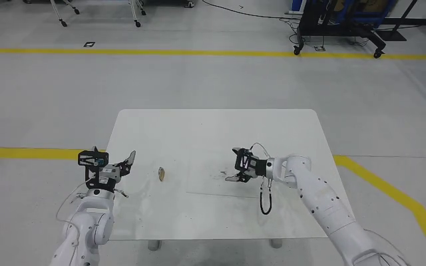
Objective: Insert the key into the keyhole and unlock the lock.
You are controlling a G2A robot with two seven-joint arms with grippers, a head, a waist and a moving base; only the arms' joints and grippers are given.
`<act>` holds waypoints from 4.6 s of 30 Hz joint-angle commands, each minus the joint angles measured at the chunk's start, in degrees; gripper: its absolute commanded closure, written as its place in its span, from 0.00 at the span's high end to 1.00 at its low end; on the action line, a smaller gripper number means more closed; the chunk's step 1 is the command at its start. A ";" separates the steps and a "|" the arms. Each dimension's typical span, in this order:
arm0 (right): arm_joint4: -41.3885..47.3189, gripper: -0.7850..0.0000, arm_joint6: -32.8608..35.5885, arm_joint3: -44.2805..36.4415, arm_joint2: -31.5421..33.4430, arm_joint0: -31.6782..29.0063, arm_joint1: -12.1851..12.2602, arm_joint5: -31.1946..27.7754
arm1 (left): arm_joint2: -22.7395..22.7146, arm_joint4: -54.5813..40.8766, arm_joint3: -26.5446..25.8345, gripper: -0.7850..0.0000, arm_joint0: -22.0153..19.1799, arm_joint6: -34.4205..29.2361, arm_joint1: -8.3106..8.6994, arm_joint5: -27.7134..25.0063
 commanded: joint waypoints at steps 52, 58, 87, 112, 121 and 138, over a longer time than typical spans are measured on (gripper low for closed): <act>13.03 0.00 -23.34 -3.50 8.21 -7.26 3.32 -5.43 | 0.00 0.00 0.00 1.00 0.00 0.00 0.00 0.00; 20.25 0.00 -25.26 -1.29 5.96 -6.82 3.13 -6.02 | 0.12 -9.65 2.17 1.00 -1.84 -0.55 -0.12 -8.16; 73.55 0.00 -11.06 5.48 -13.80 1.23 1.54 -6.02 | 15.19 -84.74 19.85 1.00 -24.75 -52.71 -0.15 -35.59; 93.54 0.00 9.83 13.54 -18.70 5.83 -3.81 -6.02 | 29.00 -95.99 40.56 0.48 -42.03 -64.65 -1.40 -39.63; 89.24 0.00 8.61 15.27 -18.44 6.47 -5.49 -6.02 | 31.32 -96.00 42.09 0.45 -43.21 -64.06 -1.51 -40.22; 87.94 0.00 11.77 17.16 -18.56 7.68 -7.82 -6.02 | 32.85 -98.40 44.05 0.20 -44.56 -64.04 -1.12 -40.24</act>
